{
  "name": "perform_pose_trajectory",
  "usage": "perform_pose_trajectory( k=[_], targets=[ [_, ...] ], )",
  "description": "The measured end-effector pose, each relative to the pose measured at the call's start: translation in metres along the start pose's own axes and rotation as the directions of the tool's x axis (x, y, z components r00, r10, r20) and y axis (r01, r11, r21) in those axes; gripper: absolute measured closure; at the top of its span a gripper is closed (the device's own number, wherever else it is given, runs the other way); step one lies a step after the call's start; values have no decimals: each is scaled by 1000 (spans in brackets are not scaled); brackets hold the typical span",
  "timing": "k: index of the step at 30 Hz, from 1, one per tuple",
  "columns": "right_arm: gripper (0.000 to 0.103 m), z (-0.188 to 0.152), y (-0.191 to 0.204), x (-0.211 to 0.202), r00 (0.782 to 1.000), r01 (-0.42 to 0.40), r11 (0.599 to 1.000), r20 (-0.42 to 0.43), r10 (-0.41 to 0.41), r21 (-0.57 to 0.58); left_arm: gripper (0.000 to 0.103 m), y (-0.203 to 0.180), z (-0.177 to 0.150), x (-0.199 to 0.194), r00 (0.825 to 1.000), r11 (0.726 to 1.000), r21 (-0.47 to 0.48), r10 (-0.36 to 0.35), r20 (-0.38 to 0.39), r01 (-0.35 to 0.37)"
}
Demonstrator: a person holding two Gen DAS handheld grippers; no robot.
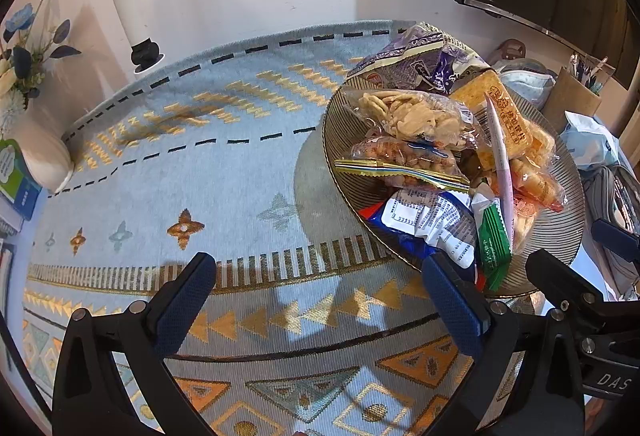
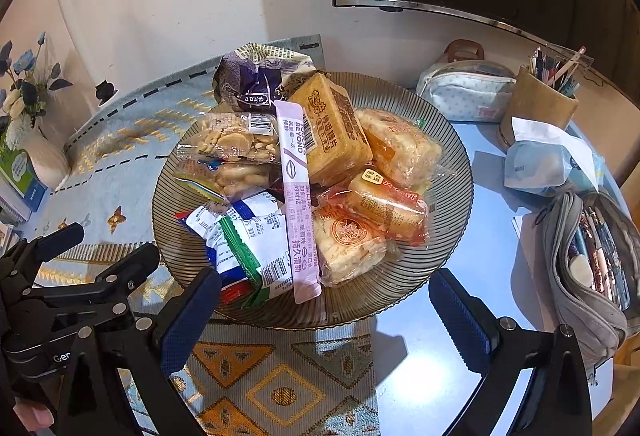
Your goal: Organize snacks
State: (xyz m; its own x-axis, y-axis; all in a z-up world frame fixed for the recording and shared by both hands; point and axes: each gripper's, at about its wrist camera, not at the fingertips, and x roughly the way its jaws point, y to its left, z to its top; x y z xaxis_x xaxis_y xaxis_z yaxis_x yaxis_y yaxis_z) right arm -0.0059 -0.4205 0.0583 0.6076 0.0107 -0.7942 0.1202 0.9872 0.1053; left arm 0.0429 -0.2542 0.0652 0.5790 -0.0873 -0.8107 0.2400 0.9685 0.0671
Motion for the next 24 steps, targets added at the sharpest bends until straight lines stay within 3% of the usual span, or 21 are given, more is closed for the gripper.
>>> perform_pose_trajectory(
  k=[24],
  targets=[
    [0, -1, 5, 4, 1000, -5, 1000, -16, 5, -8, 1, 2, -1, 3, 1000, 999, -35, 11, -28, -12]
  ],
)
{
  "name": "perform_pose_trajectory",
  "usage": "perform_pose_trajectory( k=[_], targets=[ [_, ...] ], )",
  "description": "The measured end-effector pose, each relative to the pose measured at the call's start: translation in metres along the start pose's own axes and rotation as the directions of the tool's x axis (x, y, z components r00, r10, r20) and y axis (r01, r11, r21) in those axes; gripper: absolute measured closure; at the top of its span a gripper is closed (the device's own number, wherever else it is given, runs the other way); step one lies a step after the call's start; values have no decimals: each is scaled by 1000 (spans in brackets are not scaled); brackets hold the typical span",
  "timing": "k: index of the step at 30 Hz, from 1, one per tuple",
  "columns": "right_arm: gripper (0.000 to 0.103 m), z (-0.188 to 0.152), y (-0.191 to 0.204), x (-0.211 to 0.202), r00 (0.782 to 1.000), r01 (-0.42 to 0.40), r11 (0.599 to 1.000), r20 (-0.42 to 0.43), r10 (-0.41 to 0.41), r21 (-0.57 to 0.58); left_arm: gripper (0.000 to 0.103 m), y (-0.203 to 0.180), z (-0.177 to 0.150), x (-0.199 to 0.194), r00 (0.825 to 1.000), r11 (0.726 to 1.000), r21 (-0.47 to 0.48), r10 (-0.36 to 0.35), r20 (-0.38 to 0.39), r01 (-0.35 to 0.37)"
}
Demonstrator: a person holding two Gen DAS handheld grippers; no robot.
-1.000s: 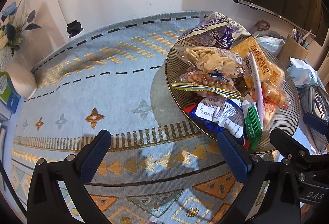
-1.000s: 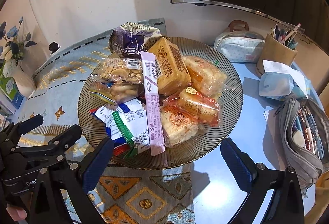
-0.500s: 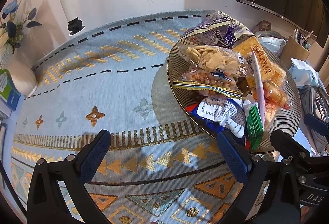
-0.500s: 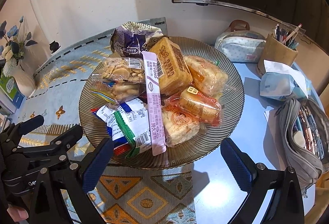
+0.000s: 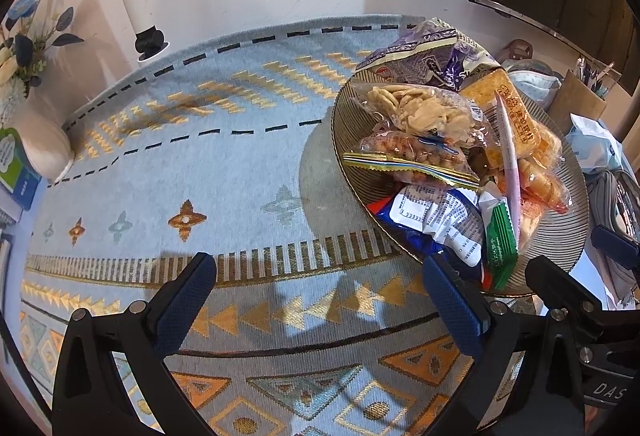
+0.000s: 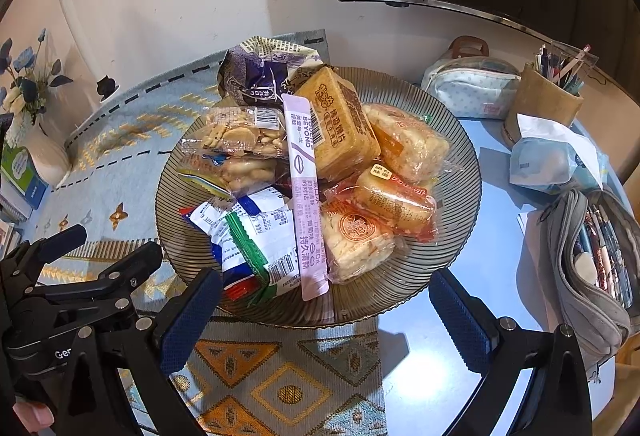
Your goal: Organize snacks
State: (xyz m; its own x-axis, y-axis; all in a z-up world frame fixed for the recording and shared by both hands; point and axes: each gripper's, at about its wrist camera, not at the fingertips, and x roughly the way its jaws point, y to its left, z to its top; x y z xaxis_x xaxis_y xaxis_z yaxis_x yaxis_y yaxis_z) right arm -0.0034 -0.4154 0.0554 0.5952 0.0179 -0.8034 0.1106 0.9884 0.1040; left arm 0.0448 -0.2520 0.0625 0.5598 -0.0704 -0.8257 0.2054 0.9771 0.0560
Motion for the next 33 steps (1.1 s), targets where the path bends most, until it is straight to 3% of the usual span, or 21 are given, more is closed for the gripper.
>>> perform_pose_trajectory(
  k=[33],
  targets=[
    [0, -2, 6, 7, 1000, 8, 1000, -26, -9, -19, 1, 5, -3, 7, 999, 999, 1, 36, -5, -36]
  ],
)
